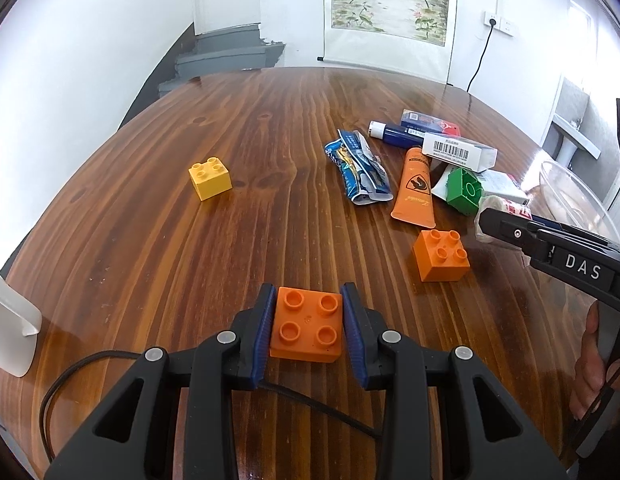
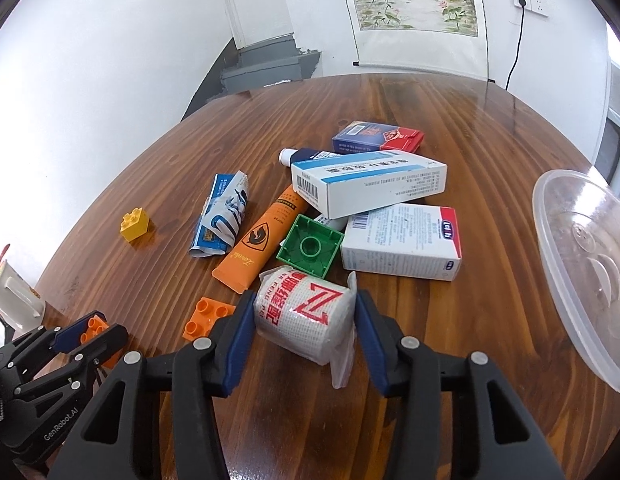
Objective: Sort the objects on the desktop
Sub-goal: 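Grasp the white bandage roll in its bag with the right tool while the left tool holds the orange brick, then carry the bandage roll and orange brick over the clear plastic bowl with both tools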
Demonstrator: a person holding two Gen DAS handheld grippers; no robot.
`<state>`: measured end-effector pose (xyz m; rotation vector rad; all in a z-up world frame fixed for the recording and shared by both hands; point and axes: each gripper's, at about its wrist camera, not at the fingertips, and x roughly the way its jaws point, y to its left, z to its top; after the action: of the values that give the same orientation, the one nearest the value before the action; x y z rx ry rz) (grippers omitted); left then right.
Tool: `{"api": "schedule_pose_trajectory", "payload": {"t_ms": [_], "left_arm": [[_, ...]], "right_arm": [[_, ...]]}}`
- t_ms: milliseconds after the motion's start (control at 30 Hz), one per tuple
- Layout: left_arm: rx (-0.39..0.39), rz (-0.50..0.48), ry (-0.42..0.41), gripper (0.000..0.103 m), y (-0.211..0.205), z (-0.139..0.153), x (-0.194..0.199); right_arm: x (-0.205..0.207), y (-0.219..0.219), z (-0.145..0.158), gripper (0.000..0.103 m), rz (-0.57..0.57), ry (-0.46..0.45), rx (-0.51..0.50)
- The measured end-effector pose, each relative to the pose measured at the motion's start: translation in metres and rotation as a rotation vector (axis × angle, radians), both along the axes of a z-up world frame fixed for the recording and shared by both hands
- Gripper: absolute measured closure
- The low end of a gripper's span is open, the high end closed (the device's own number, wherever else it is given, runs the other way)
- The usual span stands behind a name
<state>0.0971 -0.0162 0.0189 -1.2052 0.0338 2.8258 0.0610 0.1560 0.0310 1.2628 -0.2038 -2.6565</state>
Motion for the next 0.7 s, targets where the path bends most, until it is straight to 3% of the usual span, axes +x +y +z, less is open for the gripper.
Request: {"api": "schedule_pose_trajectory", "payload": {"t_ms": [700], "left_arm": [[-0.028,-0.081,0.02,0.067,0.048,0.015,0.0]], "right_arm": [[0.035,0.048,0.017,0.05,-0.11,0.147,-0.045]]}}
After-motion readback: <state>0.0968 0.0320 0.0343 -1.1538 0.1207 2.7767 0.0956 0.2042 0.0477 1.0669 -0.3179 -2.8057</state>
